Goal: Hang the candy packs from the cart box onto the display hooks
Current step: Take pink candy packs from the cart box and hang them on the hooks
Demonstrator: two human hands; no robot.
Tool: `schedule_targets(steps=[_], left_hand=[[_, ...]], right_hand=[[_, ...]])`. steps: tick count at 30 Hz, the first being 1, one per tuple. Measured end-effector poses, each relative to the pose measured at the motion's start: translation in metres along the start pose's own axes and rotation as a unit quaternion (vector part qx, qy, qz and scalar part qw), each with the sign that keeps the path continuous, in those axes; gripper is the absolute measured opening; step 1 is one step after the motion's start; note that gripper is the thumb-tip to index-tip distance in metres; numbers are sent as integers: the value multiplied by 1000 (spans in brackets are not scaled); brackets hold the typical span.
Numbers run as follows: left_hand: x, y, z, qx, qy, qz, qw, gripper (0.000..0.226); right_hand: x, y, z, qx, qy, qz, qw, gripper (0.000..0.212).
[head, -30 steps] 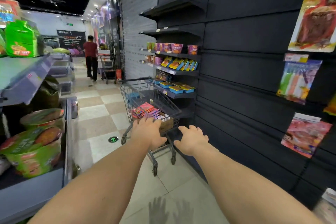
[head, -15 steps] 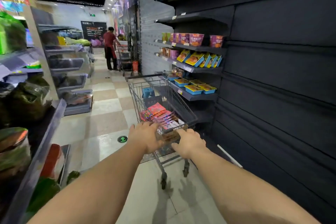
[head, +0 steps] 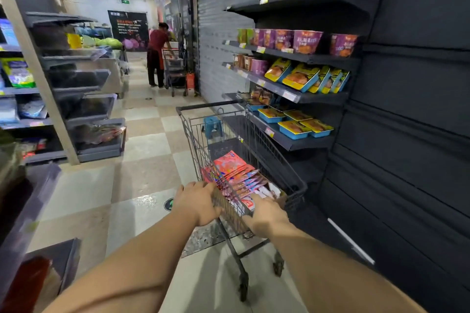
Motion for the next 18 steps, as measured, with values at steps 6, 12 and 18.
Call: schedule_targets(steps=[6,12,18], left_hand=[[5,-110,19,6,5,27,1000,76],[9,-232,29,3,22,52,998,73],[-3,-344,42,-21,56,92,994,72]], right_hand=[[-19,-106,-3,33,34,22,999,62],[-49,-230,-22,30,6,56,998,69],[-96,-348,-38,39,-12,74,996,72]])
Point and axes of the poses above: each hand's wrist, its own y-axis away from the middle knuckle, its own x-axis out of the palm, z = x × y, the point moved 8 cm from there along -y, towards the middle knuckle, and after that the axes turned 13 degrees about z, right-handed, at the moved point
